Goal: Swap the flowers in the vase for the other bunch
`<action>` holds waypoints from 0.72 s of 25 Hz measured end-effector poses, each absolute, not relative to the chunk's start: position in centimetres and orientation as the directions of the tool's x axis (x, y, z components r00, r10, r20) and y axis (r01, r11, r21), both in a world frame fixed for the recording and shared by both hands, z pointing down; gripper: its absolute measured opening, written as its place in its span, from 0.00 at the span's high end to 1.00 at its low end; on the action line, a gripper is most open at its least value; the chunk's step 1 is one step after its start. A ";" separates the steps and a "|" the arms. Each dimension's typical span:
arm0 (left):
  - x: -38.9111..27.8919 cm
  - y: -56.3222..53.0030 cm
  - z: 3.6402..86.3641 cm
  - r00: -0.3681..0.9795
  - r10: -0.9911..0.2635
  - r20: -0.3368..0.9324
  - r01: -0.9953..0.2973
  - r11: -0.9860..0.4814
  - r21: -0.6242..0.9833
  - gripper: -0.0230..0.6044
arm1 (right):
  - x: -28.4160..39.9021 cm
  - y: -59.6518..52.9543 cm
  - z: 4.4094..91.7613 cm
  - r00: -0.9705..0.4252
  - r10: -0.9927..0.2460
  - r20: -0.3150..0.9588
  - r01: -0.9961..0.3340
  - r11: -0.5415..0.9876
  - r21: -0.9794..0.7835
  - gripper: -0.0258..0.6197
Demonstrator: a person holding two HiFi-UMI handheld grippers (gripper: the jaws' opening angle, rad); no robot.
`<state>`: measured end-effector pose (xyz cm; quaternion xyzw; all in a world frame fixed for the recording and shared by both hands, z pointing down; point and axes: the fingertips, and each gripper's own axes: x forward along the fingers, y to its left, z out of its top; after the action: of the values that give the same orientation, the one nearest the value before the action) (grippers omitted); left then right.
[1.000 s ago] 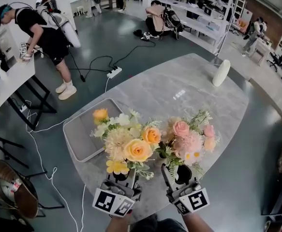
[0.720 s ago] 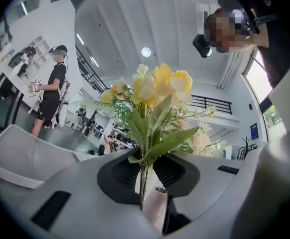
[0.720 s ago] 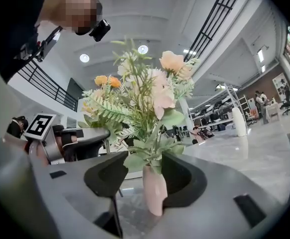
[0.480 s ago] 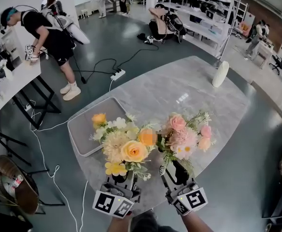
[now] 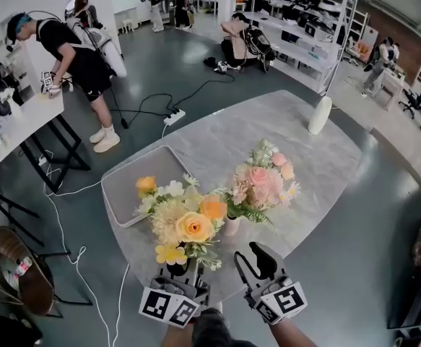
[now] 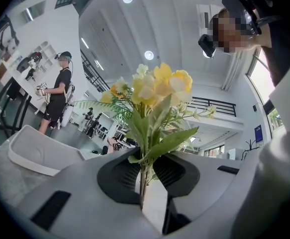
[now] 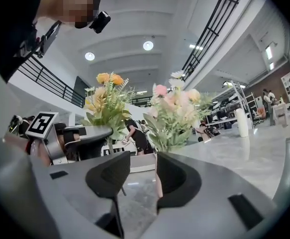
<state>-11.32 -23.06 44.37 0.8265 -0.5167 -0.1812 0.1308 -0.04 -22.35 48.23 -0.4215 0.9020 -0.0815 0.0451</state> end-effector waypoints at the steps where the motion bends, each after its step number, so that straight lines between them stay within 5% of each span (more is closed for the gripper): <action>1: -11.2 -22.8 44.2 0.400 -0.902 -0.162 -0.807 -0.430 0.403 0.83 | 0.0 -22.1 47.8 -0.645 -0.764 -0.015 -0.750 0.636 -0.179 0.69; 10: -9.6 -20.3 42.4 0.395 -0.905 -0.158 -0.816 -0.424 0.394 0.83 | 1.3 -19.8 44.8 -0.658 -0.752 -0.042 -0.738 0.654 -0.165 0.86; 18: -9.6 -17.9 42.0 0.401 -0.904 -0.147 -0.818 -0.425 0.387 0.83 | 0.7 -18.1 42.1 -0.658 -0.751 -0.061 -0.741 0.660 -0.124 0.90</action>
<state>-9.60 -17.87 42.03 0.8271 -0.5207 -0.1690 0.1274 0.68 -18.10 42.15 -0.4101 0.9094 -0.0440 0.0532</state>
